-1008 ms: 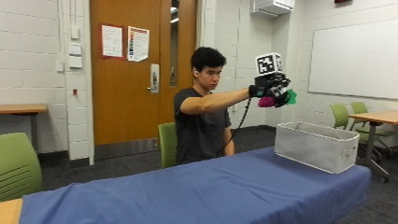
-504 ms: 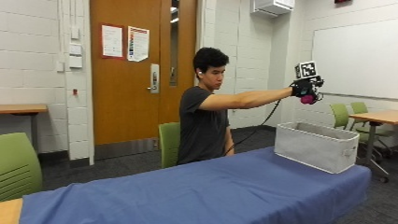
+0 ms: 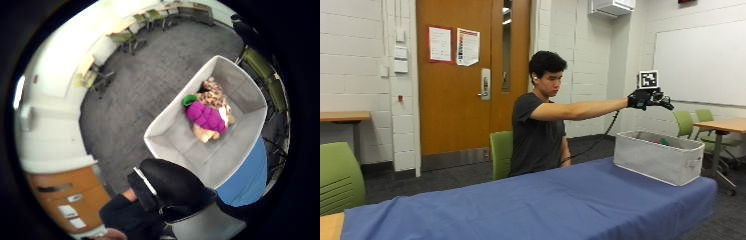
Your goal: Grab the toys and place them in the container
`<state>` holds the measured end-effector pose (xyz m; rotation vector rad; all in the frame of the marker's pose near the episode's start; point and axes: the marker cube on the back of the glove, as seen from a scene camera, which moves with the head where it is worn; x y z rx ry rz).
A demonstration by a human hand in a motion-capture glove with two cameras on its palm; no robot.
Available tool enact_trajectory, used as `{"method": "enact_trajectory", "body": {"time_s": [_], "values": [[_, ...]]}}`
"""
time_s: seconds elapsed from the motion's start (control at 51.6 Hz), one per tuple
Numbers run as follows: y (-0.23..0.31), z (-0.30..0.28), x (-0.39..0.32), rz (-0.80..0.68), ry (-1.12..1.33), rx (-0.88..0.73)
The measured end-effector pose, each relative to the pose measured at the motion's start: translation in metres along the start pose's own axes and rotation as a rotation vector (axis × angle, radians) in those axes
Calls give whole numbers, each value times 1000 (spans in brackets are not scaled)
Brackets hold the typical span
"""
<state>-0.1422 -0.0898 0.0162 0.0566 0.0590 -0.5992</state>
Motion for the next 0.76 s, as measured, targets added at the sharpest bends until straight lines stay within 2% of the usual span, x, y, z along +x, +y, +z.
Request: {"method": "enact_trajectory", "body": {"time_s": [0.058,0.155,0.252,0.388,0.485,0.601,0.756], "values": [[12,-1,7,57,-16,14],[28,-12,-42,198,-92,40],[63,2,8,270,130,8],[157,25,80,411,122,-1],[202,39,108,481,64,-4],[235,47,129,547,35,-21],[252,53,135,571,29,-14]]}}
